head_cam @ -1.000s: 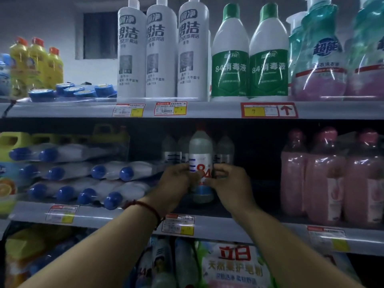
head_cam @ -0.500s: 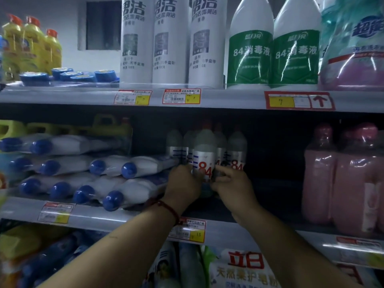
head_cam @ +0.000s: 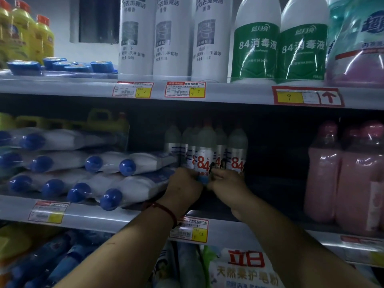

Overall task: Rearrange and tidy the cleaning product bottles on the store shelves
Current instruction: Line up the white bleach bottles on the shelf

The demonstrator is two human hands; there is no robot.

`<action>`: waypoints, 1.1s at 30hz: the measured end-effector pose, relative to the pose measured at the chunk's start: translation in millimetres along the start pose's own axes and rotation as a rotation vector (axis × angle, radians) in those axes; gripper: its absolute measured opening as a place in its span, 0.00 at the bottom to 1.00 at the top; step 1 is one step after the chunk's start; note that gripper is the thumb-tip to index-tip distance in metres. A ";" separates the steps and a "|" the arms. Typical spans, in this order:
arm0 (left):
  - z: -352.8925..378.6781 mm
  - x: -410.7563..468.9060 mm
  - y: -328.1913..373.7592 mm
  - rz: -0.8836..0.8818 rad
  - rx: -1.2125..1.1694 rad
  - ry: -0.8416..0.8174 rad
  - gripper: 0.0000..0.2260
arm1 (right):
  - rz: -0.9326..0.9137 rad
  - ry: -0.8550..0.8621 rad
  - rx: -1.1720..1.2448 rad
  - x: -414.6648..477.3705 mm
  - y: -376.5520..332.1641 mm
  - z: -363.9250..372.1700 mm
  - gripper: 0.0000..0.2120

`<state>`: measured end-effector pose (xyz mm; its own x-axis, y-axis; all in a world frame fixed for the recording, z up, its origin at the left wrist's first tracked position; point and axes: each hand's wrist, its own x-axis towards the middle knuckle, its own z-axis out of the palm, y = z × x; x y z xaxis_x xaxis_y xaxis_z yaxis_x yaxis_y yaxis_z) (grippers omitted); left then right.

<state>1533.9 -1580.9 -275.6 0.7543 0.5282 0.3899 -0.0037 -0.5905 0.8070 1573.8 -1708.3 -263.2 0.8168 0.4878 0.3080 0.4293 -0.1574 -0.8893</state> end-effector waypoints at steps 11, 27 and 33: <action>1.7 4.6 -5.1 -0.003 0.021 0.047 0.16 | 0.004 -0.014 -0.021 7.8 7.9 1.0 0.22; -96.4 -153.0 28.7 0.516 0.631 0.177 0.20 | -0.462 -0.052 -0.758 -123.7 -46.6 -18.5 0.26; -117.4 -221.0 19.9 0.461 0.621 0.014 0.22 | -0.514 -0.151 -0.793 -176.4 -46.5 -2.4 0.23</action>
<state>1290.0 -1637.7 -293.6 0.7573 0.1507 0.6354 0.0562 -0.9844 0.1666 1410.6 -1789.0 -275.3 0.4211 0.7562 0.5008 0.9030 -0.4017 -0.1526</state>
